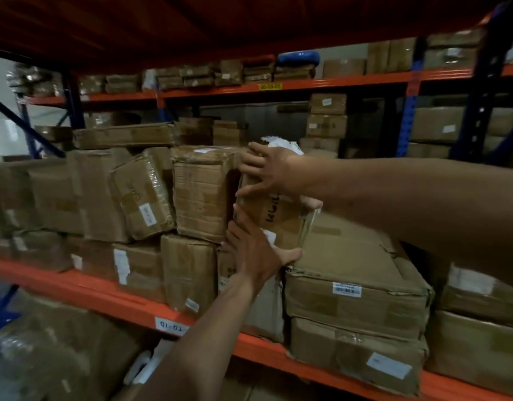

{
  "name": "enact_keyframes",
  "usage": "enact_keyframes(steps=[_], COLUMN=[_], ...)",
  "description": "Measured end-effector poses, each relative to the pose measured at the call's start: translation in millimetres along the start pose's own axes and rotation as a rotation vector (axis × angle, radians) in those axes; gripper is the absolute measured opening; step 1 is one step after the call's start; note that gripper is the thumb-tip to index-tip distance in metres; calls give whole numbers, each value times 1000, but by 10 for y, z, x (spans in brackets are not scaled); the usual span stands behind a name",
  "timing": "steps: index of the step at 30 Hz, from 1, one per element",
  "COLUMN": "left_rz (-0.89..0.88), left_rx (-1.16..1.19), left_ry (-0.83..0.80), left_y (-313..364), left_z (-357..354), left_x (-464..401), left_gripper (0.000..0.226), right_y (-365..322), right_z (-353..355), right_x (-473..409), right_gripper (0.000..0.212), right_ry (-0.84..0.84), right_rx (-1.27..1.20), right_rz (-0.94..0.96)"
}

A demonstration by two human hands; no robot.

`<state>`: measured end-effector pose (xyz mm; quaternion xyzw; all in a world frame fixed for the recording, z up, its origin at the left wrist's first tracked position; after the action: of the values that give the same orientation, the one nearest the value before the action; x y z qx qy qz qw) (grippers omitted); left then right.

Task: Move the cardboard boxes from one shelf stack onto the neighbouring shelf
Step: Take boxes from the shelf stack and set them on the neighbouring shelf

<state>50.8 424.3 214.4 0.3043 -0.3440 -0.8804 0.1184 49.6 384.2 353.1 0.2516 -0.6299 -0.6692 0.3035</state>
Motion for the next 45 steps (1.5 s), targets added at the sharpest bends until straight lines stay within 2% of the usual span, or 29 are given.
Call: enact_keyframes(steps=[4, 9, 16, 24, 29, 34, 37, 39, 42, 45], left_rz=[-96, -261, -686, -1048, -1135, -1167, -1156, -1153, -1158, -1131], left_rx=[-12, -173, -434, -502, -629, -716, -771, -793, -881, -910], left_ry=[-62, -31, 21, 22, -64, -37, -35, 12, 173, 206], left_y=[99, 570, 1872, 3309, 3886, 3875, 3872, 3862, 3792, 3839], left_z=[11, 61, -51, -742, -1497, -1683, -1645, -1638, -1657, -1647], left_x=[7, -38, 92, 506, 863, 784, 766, 806, 934, 950], left_gripper=[171, 169, 151, 156, 158, 156, 154, 154, 155, 154], right_y=[12, 257, 679, 700, 262, 65, 112, 100, -2, 26], right_z=[-163, -502, -1439, -2429, -3236, -3537, -3540, -3561, -3572, -3615], right_x=[178, 618, 1726, 3131, 3661, 3652, 3630, 3640, 3683, 3675], right_gripper=[136, 151, 147, 146, 154, 154, 152, 150, 147, 145], right_ry=[-19, -11, -42, -124, -284, -122, -95, -40, 74, 69], right_rx=[8, -190, -449, -537, -678, -770, -789, -773, -737, -734], right_rz=[4, -116, -419, -765, -860, -851, -839, -838, -846, -838])
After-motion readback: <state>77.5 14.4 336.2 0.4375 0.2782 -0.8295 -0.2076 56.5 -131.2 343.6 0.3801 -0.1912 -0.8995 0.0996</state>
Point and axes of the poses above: each hand's wrist, its own x-axis away from the middle knuckle, its own z-axis out of the back of the hand, y = z × x, the point moved 9 cm from there along -x, towards the middle knuckle, and after that the axes turned 6 degrees about -y, right-handed, at the moved point
